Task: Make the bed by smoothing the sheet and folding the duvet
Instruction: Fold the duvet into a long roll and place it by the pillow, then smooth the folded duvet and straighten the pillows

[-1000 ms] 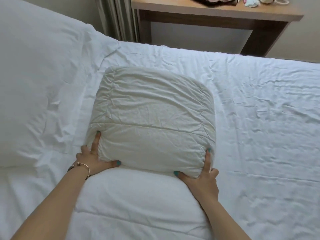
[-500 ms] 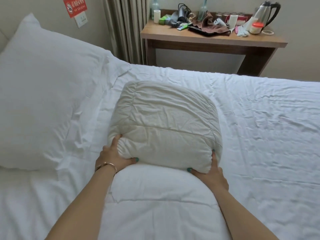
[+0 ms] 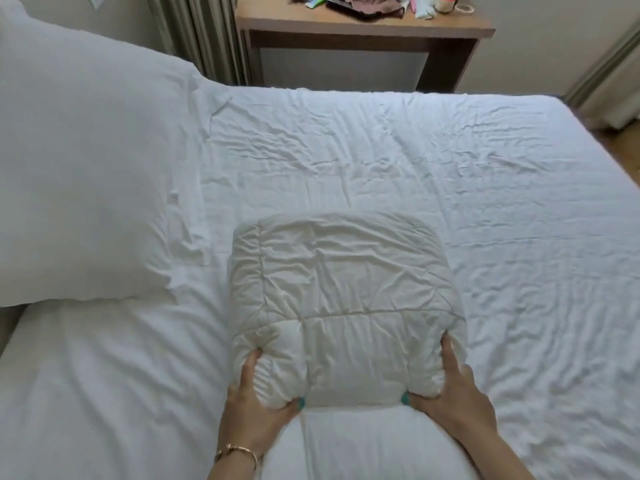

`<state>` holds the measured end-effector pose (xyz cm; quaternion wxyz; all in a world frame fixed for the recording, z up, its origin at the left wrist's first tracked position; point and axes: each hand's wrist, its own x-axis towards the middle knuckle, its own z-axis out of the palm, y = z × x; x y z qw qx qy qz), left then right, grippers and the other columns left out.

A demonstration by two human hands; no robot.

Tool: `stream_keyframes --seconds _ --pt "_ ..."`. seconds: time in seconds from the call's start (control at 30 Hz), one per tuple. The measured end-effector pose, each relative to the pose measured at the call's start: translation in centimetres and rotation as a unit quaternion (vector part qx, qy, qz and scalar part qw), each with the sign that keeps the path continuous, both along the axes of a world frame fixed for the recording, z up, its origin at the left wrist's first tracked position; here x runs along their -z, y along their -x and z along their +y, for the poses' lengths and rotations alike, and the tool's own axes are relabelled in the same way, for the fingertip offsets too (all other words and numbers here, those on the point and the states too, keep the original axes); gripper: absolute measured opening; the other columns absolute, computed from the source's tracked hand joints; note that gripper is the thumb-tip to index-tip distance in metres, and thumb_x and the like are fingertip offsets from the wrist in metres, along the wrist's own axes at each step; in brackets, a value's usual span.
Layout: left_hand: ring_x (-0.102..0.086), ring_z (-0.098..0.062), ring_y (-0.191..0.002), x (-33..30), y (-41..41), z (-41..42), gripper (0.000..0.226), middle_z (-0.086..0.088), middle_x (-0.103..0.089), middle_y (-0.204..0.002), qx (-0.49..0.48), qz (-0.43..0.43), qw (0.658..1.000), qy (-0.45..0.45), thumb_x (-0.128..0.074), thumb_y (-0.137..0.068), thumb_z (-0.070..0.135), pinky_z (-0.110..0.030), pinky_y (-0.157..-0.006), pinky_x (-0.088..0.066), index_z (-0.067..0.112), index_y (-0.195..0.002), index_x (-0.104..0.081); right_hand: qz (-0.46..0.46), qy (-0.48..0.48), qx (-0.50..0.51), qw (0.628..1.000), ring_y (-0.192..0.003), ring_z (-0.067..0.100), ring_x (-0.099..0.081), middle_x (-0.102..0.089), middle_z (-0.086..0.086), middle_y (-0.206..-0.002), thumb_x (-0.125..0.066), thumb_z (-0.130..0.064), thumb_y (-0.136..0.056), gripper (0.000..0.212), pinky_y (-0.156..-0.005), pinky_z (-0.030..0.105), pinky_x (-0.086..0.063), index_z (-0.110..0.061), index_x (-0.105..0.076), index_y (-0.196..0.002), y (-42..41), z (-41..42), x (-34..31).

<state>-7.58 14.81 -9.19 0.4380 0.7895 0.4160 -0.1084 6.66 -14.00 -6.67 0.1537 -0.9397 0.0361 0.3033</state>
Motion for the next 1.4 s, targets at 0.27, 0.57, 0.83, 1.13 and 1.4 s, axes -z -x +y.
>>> stream_keyframes --seconds 0.27,0.57,0.83,1.13,1.4 --pt "-0.057 -0.032 -0.099 3.2 0.0 0.6 0.112 -0.001 -0.042 -0.099 0.016 0.012 0.999 -0.025 -0.080 -0.046 0.068 -0.038 -0.079 -0.051 0.057 -0.135 -0.014 0.006 0.077 0.046 0.996 -0.110 0.033 -0.055 -0.031 0.008 -0.137 -0.066 -0.079 -0.057 0.125 -0.085 0.040 -0.047 -0.056 0.029 -0.136 0.2 1.9 4.0" --pt "-0.057 -0.030 -0.110 -0.4 2.3 1.0 0.108 -0.006 -0.053 -0.124 0.011 -0.103 0.995 0.009 -0.088 -0.048 0.053 -0.038 -0.089 -0.049 0.054 -0.136 -0.025 -0.096 -0.078 0.076 0.989 -0.118 0.027 -0.053 -0.044 0.002 -0.138 -0.082 -0.068 -0.047 0.128 -0.088 0.039 -0.046 -0.070 0.010 -0.135 4.1 0.8 -3.3" --pt "-0.052 -0.030 -0.121 -8.6 15.0 -5.3 0.120 -0.008 -0.046 -0.137 0.026 -0.206 0.977 -0.052 -0.090 -0.051 0.046 -0.037 -0.094 -0.045 0.068 -0.136 -0.007 -0.185 -0.128 -0.010 0.974 -0.121 0.021 -0.051 -0.046 -0.007 -0.134 -0.079 -0.069 -0.053 0.115 -0.091 0.035 -0.044 -0.077 0.007 -0.128 16.4 -5.0 -11.9" --pt "-0.054 -0.023 -0.112 -15.6 30.9 -14.7 0.111 -0.001 -0.048 -0.124 -0.004 -0.238 0.967 -0.092 -0.080 -0.049 0.066 -0.037 -0.094 -0.048 0.072 -0.133 -0.007 -0.228 -0.196 -0.067 0.952 -0.121 0.024 -0.051 -0.047 -0.001 -0.133 -0.078 -0.071 -0.050 0.118 -0.093 0.042 -0.045 -0.070 0.002 -0.136 29.9 -13.8 -17.1" --pt "-0.051 -0.011 -0.114 -17.8 40.8 -17.9 0.110 0.008 -0.050 -0.129 -0.052 -0.222 0.971 -0.076 -0.080 -0.038 0.069 -0.031 -0.097 -0.045 0.066 -0.132 -0.024 -0.163 -0.222 -0.105 0.956 -0.130 0.023 -0.045 -0.045 -0.002 -0.144 -0.070 -0.077 -0.038 0.122 -0.097 0.043 -0.041 -0.064 -0.006 -0.141 37.2 -16.7 -18.5"
